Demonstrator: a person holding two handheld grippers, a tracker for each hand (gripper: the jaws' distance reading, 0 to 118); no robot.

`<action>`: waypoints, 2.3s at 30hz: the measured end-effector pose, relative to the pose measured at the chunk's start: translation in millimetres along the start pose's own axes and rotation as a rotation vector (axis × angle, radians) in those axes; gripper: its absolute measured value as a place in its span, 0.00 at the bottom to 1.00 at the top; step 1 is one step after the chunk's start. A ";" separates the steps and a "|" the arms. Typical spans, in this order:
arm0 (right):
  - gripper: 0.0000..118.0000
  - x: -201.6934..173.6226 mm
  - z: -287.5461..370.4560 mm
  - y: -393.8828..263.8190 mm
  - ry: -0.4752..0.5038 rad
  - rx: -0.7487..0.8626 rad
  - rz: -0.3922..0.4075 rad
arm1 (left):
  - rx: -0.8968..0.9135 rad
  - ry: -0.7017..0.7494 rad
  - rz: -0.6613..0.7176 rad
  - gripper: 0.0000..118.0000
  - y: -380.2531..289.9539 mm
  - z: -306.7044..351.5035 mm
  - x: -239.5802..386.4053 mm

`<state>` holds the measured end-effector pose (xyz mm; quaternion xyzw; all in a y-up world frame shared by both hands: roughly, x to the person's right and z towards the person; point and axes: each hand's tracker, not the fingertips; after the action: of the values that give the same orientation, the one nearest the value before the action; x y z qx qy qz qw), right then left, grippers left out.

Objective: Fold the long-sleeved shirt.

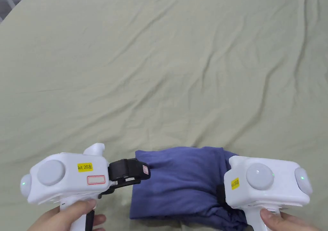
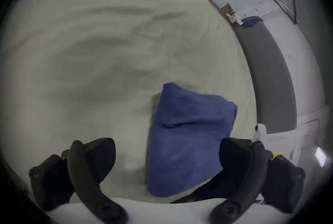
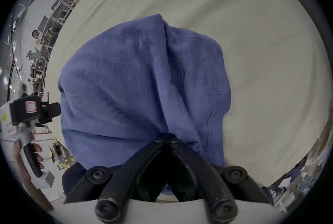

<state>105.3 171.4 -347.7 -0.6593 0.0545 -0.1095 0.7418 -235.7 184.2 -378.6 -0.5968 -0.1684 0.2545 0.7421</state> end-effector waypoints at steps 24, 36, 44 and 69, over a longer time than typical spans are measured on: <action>0.00 -6.4 42.6 -7.6 0.160 0.122 -0.128 | -0.094 -0.444 0.158 0.17 -0.1 -14.5 -29.1; 0.00 -245.4 50.2 -25.7 0.381 0.110 0.187 | 0.091 0.052 0.102 0.16 42.1 193.6 -155.0; 0.00 -281.4 50.2 -35.9 0.424 0.079 0.286 | -0.014 0.505 0.068 0.80 46.2 204.1 -216.1; 0.00 -46.2 306.6 -19.2 0.246 0.822 0.059 | 0.962 0.340 -0.716 0.06 -39.0 290.3 206.0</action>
<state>127.9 476.4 -293.4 -0.2892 0.1133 -0.1787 0.9336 -221.8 529.6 -284.7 -0.1345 -0.1041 -0.0611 0.9835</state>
